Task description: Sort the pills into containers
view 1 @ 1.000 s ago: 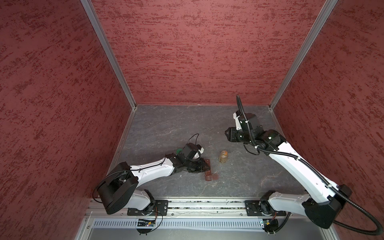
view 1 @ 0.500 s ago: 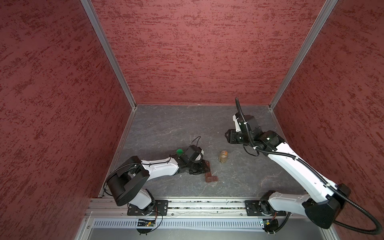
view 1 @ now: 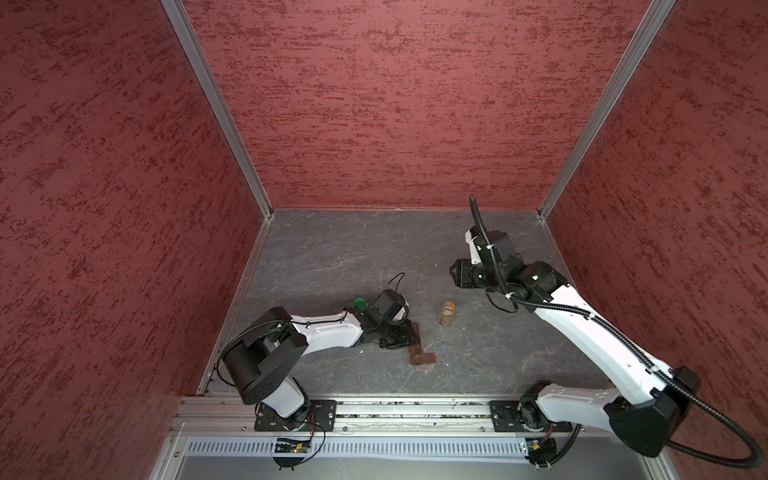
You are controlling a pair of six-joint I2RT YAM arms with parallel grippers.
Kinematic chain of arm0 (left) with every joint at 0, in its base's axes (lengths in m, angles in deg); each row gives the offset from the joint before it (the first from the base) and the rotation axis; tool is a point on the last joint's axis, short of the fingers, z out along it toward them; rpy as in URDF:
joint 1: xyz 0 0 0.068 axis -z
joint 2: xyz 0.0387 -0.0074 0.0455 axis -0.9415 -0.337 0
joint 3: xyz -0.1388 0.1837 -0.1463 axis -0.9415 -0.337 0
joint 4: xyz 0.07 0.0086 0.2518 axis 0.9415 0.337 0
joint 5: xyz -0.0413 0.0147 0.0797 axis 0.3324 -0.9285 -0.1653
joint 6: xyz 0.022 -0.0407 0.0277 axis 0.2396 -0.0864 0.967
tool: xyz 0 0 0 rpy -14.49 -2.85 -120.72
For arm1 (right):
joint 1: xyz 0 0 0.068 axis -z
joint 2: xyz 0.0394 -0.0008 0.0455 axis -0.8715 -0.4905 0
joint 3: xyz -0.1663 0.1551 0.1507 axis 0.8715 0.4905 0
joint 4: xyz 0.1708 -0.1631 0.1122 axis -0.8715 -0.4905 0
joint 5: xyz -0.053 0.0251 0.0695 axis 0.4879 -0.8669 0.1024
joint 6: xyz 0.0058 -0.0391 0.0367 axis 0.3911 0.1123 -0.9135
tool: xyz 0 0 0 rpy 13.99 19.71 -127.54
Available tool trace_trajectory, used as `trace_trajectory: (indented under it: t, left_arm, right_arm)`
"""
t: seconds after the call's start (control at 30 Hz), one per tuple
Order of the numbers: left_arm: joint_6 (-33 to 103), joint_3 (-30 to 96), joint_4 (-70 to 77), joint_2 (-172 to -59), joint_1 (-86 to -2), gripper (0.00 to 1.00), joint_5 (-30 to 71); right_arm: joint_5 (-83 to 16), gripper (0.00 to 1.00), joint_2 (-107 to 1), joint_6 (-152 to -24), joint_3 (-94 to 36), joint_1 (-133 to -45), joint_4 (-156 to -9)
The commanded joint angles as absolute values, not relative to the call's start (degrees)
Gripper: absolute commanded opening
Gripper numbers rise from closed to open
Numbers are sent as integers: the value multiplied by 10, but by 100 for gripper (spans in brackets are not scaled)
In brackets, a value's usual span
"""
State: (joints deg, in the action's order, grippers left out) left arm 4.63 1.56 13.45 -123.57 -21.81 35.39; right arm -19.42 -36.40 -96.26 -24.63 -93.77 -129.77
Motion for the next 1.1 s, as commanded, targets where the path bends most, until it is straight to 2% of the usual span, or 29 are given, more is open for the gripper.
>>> trace_trajectory:
  t: [0.0,0.1,0.53,0.63,0.83,1.07]
  left_arm:
    - [63,22,149,-1238,-222,21,346]
    - [64,21,146,-1239,-227,13,346]
    - [85,62,131,-1280,-263,19,369]
    - [84,66,128,-1289,-262,23,374]
    - [85,66,132,-1295,-263,39,373]
    - [92,66,148,-1285,-266,50,364]
  right_arm:
    - [-192,51,-362,-965,-239,-932,-1288]
    - [-192,51,-361,-967,-238,-932,-1287]
    - [-189,51,-366,-967,-242,-931,-1291]
    - [-190,51,-366,-968,-239,-931,-1290]
    - [-190,51,-368,-968,-239,-931,-1289]
    - [-191,51,-371,-968,-243,-931,-1290]
